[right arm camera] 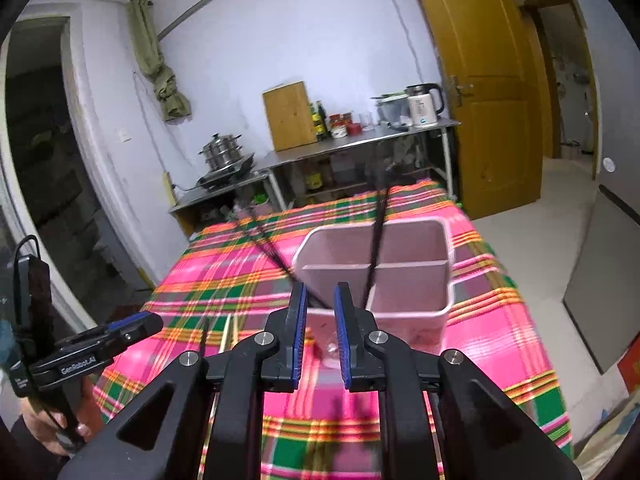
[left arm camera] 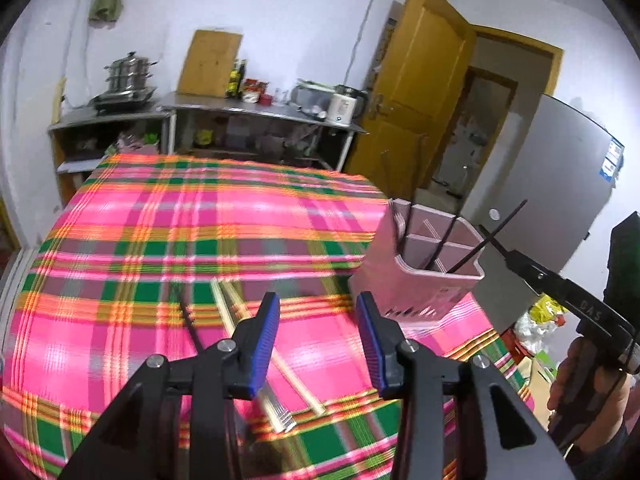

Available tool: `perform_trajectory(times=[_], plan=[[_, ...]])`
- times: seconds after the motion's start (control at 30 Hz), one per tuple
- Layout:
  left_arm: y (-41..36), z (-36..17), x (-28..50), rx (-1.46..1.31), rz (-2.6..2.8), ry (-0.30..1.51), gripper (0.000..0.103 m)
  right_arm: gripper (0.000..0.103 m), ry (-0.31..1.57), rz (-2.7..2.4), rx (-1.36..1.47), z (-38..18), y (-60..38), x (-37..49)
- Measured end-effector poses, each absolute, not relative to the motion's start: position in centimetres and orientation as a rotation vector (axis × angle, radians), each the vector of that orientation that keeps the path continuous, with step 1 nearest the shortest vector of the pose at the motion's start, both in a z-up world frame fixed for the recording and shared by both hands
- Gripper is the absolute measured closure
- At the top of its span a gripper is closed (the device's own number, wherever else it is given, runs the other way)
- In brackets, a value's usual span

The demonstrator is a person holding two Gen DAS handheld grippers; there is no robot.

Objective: Organize utensils
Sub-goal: 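Return both tools to the chopsticks and close the left tool on a black chopstick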

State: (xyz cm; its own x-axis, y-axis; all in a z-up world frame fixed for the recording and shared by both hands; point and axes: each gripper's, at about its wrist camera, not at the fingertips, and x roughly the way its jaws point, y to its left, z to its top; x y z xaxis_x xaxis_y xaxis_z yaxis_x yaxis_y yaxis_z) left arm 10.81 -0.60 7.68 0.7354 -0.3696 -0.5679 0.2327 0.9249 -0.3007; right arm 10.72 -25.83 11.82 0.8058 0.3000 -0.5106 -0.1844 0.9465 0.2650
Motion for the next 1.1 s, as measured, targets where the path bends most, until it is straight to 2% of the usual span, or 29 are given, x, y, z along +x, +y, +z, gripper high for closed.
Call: perform_trajectory(times=[0.4,0.9,1.1], plan=[[2.9,3.1,8.9,-0.254,-0.224,0.752,0.062,0.089,0.682,0.371,0.168,8.5,-21.1,10.6],[4.3,-2.8,12.6,-0.295,-0.119,0.884,0.077,0.089,0.77,0.444,0.135,5.1,-17.6,11.7],[4.0,-4.1,14.1,-0.295,-0.109,0.904,0.078,0.089,0.805,0.469,0.127,3.6,-16.4,12.5]])
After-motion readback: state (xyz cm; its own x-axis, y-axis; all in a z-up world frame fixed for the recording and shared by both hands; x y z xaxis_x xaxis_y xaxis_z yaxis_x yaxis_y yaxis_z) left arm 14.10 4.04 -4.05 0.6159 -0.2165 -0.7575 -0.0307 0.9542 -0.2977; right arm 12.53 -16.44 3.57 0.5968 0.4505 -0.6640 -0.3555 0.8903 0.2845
